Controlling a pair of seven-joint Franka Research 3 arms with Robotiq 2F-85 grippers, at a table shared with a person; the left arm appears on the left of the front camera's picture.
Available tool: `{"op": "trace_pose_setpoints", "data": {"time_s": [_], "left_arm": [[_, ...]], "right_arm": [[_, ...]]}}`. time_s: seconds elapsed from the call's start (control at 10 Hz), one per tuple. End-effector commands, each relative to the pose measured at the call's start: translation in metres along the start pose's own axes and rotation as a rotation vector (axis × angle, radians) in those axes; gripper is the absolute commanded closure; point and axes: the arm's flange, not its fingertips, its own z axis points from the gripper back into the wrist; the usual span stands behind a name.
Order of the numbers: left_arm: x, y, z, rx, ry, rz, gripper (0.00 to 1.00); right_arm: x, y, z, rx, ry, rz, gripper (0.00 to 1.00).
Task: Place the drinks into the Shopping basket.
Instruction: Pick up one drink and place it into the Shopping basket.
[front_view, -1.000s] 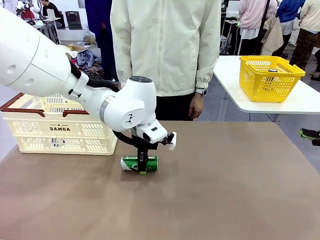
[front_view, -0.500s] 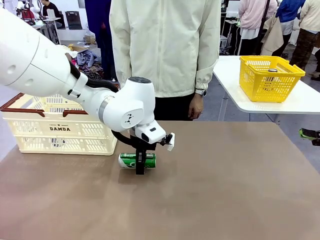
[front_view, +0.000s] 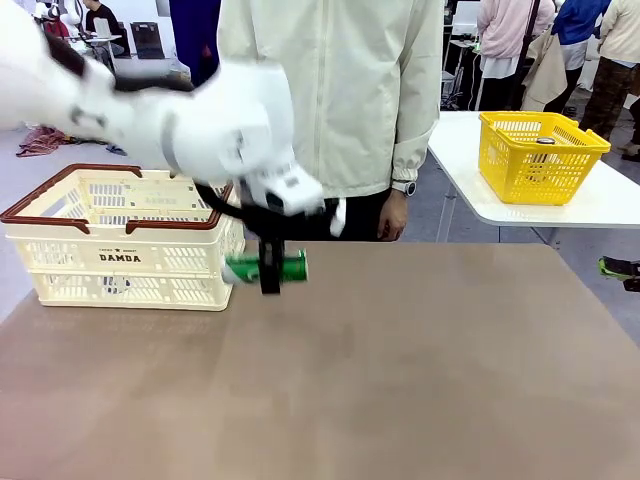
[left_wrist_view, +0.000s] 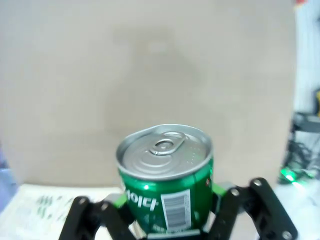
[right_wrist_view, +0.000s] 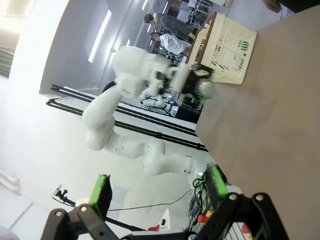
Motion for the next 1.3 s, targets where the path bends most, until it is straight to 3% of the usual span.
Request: {"op": "trace_pose_setpoints", "data": {"time_s": [0.0, 0.2, 0.3, 0.4, 0.5, 0.7, 0.9, 1.2], "left_arm": [[-0.029, 0.010, 0.092, 0.003, -0.045, -0.101, 1.00], [-0.064, 0.051, 0.170, 0.104, -0.001, -0.034, 1.00], [-0.095, 0.078, 0.186, 0.197, 0.036, 0.048, 1.00], [-0.126, 0.100, 0.182, 0.236, 0.068, -0.004, 1.00], [-0.156, 0.122, 0.163, 0.273, 0.096, -0.018, 1.00], [-0.191, 0.152, 0.120, 0.208, 0.051, 0.038, 1.00], [-0.203, 0.163, 0.080, 0.126, 0.042, 0.034, 1.00], [-0.201, 0.150, 0.019, 0.077, 0.068, 0.012, 1.00]], "right_arm": [[0.003, 0.006, 0.000, 0.011, -0.012, -0.008, 0.00], [0.003, 0.006, 0.000, 0.011, -0.012, -0.008, 0.00], [0.003, 0.006, 0.000, 0.011, -0.012, -0.008, 0.00], [0.003, 0.006, 0.000, 0.011, -0.012, -0.008, 0.00], [0.003, 0.006, 0.000, 0.011, -0.012, -0.008, 0.00], [0.003, 0.006, 0.000, 0.011, -0.012, -0.008, 0.00], [0.003, 0.006, 0.000, 0.011, -0.012, -0.008, 0.00], [0.003, 0.006, 0.000, 0.011, -0.012, -0.008, 0.00]]}}
